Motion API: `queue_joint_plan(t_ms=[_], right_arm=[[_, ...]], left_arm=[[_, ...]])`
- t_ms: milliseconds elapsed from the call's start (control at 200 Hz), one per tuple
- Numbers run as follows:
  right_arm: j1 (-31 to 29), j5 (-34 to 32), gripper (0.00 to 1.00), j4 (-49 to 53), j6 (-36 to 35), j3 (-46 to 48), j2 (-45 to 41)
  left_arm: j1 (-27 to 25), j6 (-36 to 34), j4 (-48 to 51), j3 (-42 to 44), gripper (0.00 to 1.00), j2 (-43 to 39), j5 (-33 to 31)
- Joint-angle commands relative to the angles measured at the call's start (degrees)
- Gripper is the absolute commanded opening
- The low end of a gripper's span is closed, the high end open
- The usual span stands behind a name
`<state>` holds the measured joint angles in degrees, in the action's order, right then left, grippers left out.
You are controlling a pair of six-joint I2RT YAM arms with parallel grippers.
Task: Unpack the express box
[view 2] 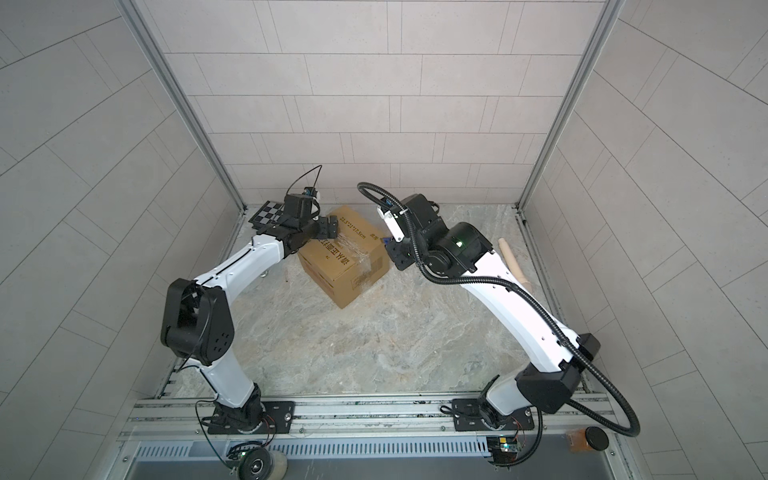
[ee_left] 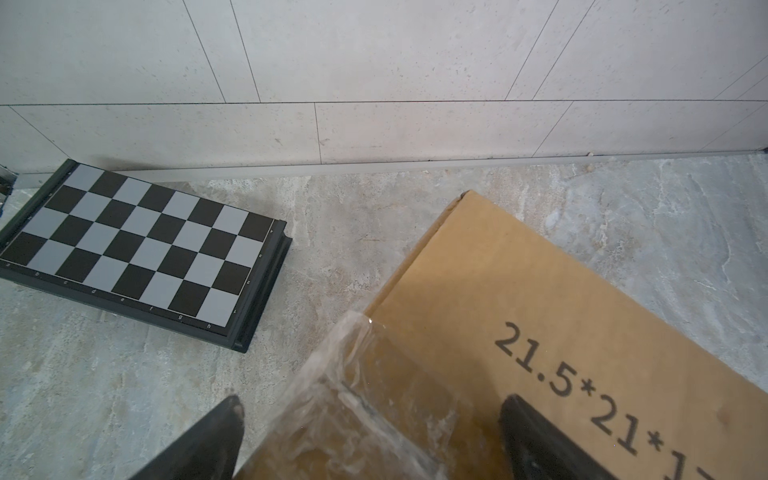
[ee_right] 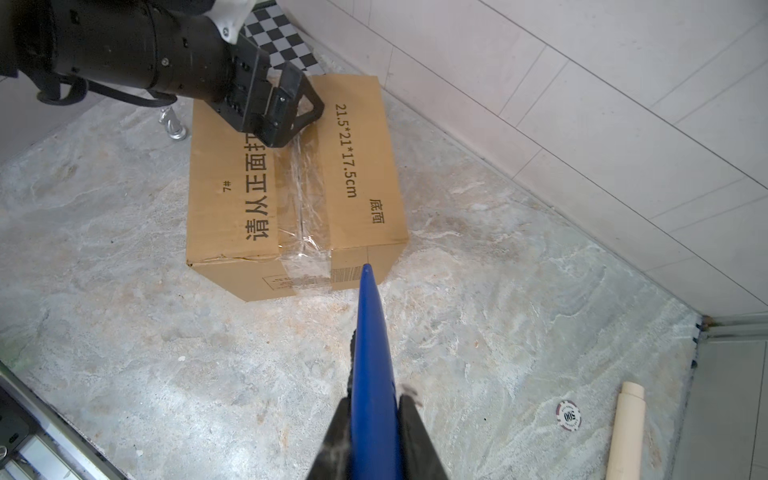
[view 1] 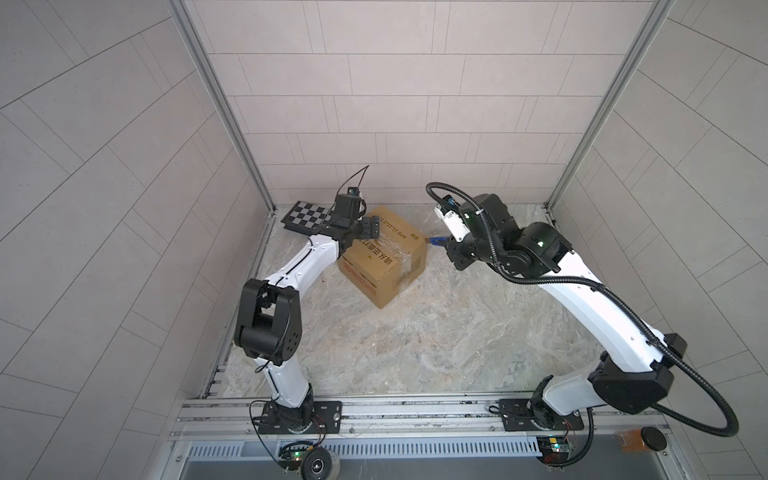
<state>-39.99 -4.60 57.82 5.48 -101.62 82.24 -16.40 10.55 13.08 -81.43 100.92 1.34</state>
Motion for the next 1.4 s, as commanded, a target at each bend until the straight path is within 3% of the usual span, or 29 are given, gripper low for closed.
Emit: queue_joint_plan(t_ms=[0,280,551,906,1131,1397], right_arm=[[1.1,-0.92,0.0,-1.43,2.45,5.14,-1.63],[3.88,0.12,0.0,-8.56,5.33,15.07,-3.09],[5.92,1.84,0.0,-13.19,4.88,16.15,-0.17],[10.5,6.22,0.0,-17.93,3.41,12.49,6.09],[13.83,8.87,0.0,-19.06,1.95,7.89,11.3],[16.99,8.64,0.0,-18.2,1.36,-0.75,17.79]], left_arm=[[-0.46,2.77,7.19,0.25,0.99,0.54,7.21],[2.95,3.73,7.1,-2.95,1.0,-4.5,9.99],[6.9,4.33,6.49,-3.75,1.0,-0.11,12.82],[6.65,9.61,-0.6,7.71,1.0,-5.11,19.9],[3.0,14.49,-6.52,19.37,1.0,-12.8,24.49],[-7.76,21.67,-10.06,28.11,1.0,-20.32,24.01]])
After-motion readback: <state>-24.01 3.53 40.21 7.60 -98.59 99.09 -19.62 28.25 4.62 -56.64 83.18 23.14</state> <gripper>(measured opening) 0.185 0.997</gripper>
